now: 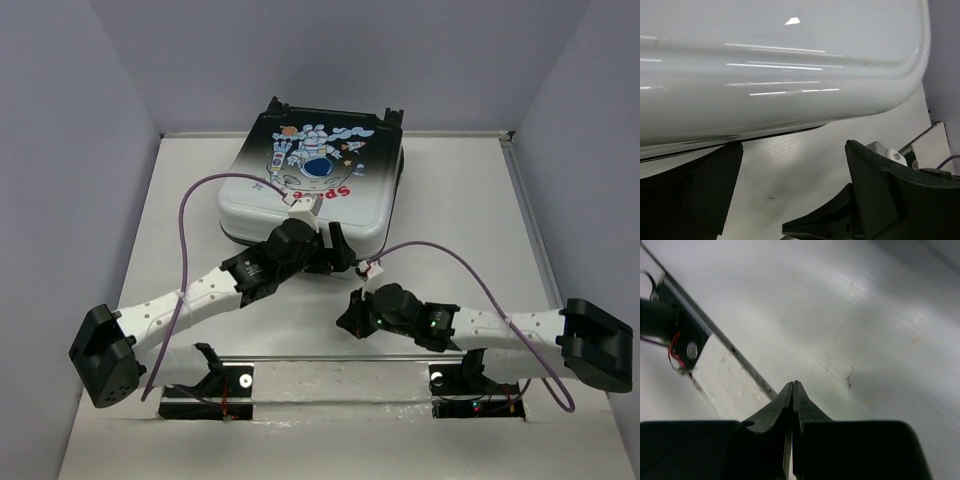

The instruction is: Pack the luggage

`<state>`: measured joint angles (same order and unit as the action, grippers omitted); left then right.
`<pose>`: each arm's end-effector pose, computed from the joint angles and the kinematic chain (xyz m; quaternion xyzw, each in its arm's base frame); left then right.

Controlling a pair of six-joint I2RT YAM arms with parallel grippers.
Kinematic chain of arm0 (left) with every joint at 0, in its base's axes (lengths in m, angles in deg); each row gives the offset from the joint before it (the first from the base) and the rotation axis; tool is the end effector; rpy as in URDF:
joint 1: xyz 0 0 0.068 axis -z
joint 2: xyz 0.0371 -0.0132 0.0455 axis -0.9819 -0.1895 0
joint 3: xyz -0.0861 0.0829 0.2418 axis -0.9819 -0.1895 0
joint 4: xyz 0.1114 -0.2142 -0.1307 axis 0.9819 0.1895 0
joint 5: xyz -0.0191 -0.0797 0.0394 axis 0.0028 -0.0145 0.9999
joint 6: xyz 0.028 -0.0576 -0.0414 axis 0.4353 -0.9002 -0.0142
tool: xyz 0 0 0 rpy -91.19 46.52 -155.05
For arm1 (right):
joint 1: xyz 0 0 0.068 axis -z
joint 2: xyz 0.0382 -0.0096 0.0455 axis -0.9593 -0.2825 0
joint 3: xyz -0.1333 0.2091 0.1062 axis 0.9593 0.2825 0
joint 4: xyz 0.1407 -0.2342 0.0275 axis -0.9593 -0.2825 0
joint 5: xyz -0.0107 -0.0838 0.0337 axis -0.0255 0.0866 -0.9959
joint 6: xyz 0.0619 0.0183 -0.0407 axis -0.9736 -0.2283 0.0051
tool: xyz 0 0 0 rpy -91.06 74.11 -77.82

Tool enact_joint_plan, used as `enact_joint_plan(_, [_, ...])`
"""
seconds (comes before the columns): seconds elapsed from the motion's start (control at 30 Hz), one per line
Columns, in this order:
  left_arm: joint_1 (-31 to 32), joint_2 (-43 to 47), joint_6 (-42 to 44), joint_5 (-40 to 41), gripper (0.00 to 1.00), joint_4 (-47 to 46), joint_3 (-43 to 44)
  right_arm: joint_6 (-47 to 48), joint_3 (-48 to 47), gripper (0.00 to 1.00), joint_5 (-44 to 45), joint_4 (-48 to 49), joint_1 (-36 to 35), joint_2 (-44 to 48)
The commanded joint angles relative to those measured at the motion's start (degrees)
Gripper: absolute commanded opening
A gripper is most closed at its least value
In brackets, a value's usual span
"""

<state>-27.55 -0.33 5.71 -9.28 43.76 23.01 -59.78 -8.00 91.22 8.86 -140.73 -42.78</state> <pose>0.2015 -0.2434 0.2728 0.0704 0.8251 -0.3648 0.4256 0.1090 0.2457 0.1535 -0.1951 0.8482 0.3717 0.3231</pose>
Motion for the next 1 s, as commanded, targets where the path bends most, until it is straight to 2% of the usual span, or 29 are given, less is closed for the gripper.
enact_joint_plan(0.0, [-0.9,5.0,3.3,4.7,0.95,-9.4,4.2,-1.6,-0.5,0.07,16.0,-1.0,0.3,9.3])
enact_joint_plan(0.07, [-0.9,6.8,3.3,5.3,0.96,-9.1,2.8,-1.0,1.4,0.11,18.8,-5.3,2.3,13.3])
enact_joint_plan(0.13, [-0.9,7.9,3.3,5.6,0.96,-8.8,1.7,-0.2,3.6,0.19,17.9,-5.8,8.7,17.0])
enact_joint_plan(0.17, [-0.9,8.8,2.9,5.9,0.96,-8.7,0.5,0.0,4.6,0.25,16.3,-5.9,11.6,20.1])
enact_joint_plan(0.2, [-0.9,9.4,2.6,6.0,0.96,-8.6,-0.1,1.0,6.1,0.3,15.0,-5.3,17.4,21.2])
enact_joint_plan(0.27, [-0.9,10.7,2.4,5.6,0.95,-8.4,-1.7,2.9,6.6,0.41,11.8,-4.5,21.9,22.6])
enact_joint_plan(0.37, [-0.8,11.0,2.3,3.7,0.96,-7.8,-3.2,8.6,5.5,0.47,9.2,-3.0,26.4,21.0])
enact_joint_plan(0.5, [-0.1,8.1,5.4,0.3,0.96,-7.3,-3.5,14.6,4.6,0.48,1.3,2.7,30.4,15.8])
enact_joint_plan(0.63, [0.5,6.1,6.4,0.3,0.96,-7.3,-3.5,17.9,6.2,0.48,-8.0,12.0,30.4,12.8])
enact_joint_plan(0.97, [0.6,2.8,7.4,0.1,0.95,-7.5,-1.1,25.3,5.9,0.52,-7.9,20.2,31.6,7.6])
